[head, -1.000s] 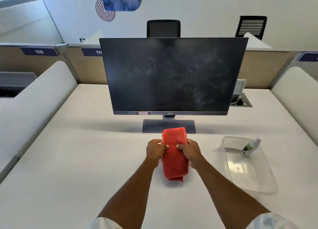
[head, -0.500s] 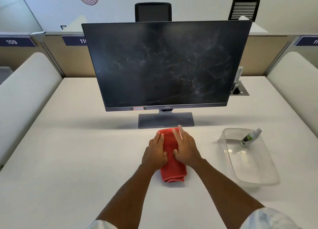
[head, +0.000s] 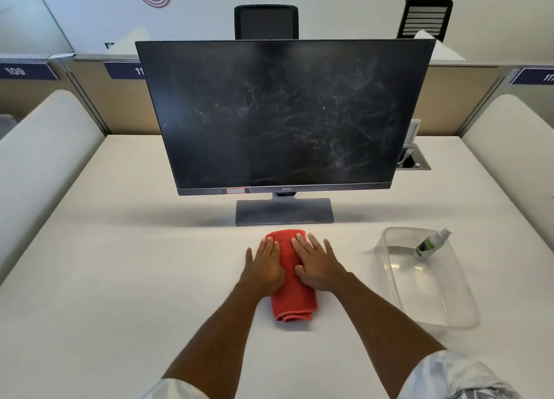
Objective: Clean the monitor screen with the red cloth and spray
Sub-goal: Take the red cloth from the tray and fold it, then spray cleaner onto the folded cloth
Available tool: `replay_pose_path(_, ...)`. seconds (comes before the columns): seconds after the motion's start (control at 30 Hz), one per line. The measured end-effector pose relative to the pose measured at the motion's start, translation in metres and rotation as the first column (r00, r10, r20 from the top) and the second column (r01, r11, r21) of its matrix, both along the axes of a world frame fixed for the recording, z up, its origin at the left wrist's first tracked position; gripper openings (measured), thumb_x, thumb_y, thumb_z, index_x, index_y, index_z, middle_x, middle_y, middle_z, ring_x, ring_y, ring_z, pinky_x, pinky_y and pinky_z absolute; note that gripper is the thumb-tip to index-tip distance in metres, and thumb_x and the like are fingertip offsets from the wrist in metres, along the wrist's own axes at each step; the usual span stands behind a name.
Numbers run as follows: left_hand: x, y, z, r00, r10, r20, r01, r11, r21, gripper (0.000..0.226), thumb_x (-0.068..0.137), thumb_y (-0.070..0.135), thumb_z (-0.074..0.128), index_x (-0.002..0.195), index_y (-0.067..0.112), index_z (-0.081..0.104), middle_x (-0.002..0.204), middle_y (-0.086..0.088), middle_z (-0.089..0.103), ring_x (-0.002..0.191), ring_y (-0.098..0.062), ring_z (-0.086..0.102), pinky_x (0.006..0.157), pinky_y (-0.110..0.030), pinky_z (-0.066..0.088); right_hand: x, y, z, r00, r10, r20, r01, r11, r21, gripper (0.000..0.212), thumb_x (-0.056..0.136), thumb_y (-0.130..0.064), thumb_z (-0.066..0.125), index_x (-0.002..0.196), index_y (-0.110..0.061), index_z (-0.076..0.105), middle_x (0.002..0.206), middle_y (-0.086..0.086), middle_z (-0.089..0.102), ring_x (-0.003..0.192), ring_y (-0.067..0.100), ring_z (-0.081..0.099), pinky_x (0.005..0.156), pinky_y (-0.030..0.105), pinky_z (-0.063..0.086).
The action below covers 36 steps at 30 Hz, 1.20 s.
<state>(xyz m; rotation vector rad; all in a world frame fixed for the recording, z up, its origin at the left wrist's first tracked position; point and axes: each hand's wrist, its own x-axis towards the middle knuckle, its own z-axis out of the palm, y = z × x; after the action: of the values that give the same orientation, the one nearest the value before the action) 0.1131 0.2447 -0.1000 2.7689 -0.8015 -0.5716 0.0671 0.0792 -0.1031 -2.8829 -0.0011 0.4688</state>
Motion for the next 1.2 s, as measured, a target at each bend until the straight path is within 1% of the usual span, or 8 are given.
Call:
replay_pose_path(0.23,-0.001,-0.04,0.027,0.988,0.149,0.042,-0.125,0.928,-0.352,0.053,0.099,0.036,0.035,0.148,0.015,0.028,0.156,-0.005,0.028,0.143,-0.023,0.025,0.117,-0.037,0.019,0.002,-0.021,0.033,0.929,-0.23,0.289,0.154,0.953,0.261,0.045,0.098,-0.027,0.044,0.14,-0.01,0.047,0.143,0.009,0.052,0.132,0.027,0.047,0.111,0.033,0.031)
replay_pose_path(0.43,-0.01,-0.114,0.058,0.996,0.083,0.018,-0.063,0.867,-0.494,0.048,0.098,0.031,0.044,0.145,0.02,0.036,0.152,-0.001,0.037,0.137,-0.022,0.036,0.111,-0.031,0.026,-0.013,-0.067,0.064,0.79,-0.435,0.432,0.34,0.897,0.281,0.04,0.099,-0.029,0.048,0.133,-0.009,0.056,0.136,0.01,0.059,0.123,0.026,0.056,0.105,0.031,0.041)
replay_pose_path(0.53,-0.024,-0.157,0.071,0.995,0.037,-0.093,-0.082,0.834,-0.545,0.043,0.098,0.035,0.046,0.139,0.023,0.044,0.146,0.0,0.046,0.131,-0.021,0.044,0.109,-0.03,0.029,-0.029,-0.102,0.078,0.717,-0.528,0.455,0.445,0.849,0.284,0.036,0.098,-0.023,0.049,0.129,-0.009,0.056,0.131,0.012,0.059,0.12,0.027,0.055,0.102,0.035,0.043)
replay_pose_path(0.63,-0.044,-0.201,0.074,0.991,0.009,-0.136,-0.079,0.853,-0.515,0.05,0.094,0.048,0.044,0.141,0.03,0.039,0.15,0.005,0.04,0.134,-0.02,0.041,0.111,-0.035,0.028,-0.05,-0.137,0.087,0.572,-0.659,0.488,0.654,0.726,0.214,0.038,0.097,-0.032,0.053,0.13,-0.013,0.056,0.133,0.009,0.059,0.124,0.025,0.055,0.108,0.036,0.04)
replay_pose_path(0.77,-0.066,-0.245,0.072,0.997,-0.019,-0.069,-0.02,0.854,-0.519,0.048,0.096,0.039,0.049,0.141,0.029,0.04,0.149,0.005,0.041,0.134,-0.02,0.04,0.111,-0.033,0.028,-0.083,-0.176,0.092,0.385,-0.733,0.561,0.688,0.633,0.354,0.038,0.094,-0.024,0.058,0.128,-0.006,0.059,0.129,0.013,0.06,0.118,0.028,0.057,0.095,0.036,0.052)
replay_pose_path(0.9,-0.078,-0.271,0.07,0.999,-0.045,-0.028,0.022,0.828,-0.561,0.047,0.095,0.031,0.051,0.14,0.022,0.043,0.146,0.002,0.045,0.133,-0.018,0.042,0.11,-0.029,0.028,-0.103,-0.207,0.084,0.399,-0.779,0.484,0.692,0.602,0.398,0.035,0.095,-0.025,0.055,0.124,-0.007,0.061,0.123,0.013,0.061,0.11,0.029,0.06,0.089,0.032,0.05)
replay_pose_path(1.1,-0.089,-0.296,0.066,0.995,-0.036,-0.095,-0.027,0.811,-0.585,0.046,0.098,0.036,0.047,0.141,0.02,0.043,0.147,0.001,0.044,0.135,-0.018,0.039,0.111,-0.027,0.024,-0.113,-0.228,0.07,0.486,-0.745,0.457,0.608,0.664,0.435,0.025,0.096,-0.025,0.054,0.11,-0.01,0.068,0.109,0.01,0.068,0.094,0.027,0.067,0.081,0.032,0.053)
replay_pose_path(1.2,-0.094,-0.302,0.064,0.998,-0.031,-0.057,-0.011,0.783,-0.621,0.037,0.098,0.026,0.048,0.133,0.015,0.053,0.137,-0.003,0.055,0.127,-0.019,0.048,0.102,-0.017,0.026,-0.112,-0.233,0.069,0.501,-0.73,0.464,0.562,0.683,0.466,0.019,0.093,-0.023,0.057,0.103,-0.012,0.069,0.101,0.006,0.068,0.087,0.023,0.066,0.073,0.029,0.051)
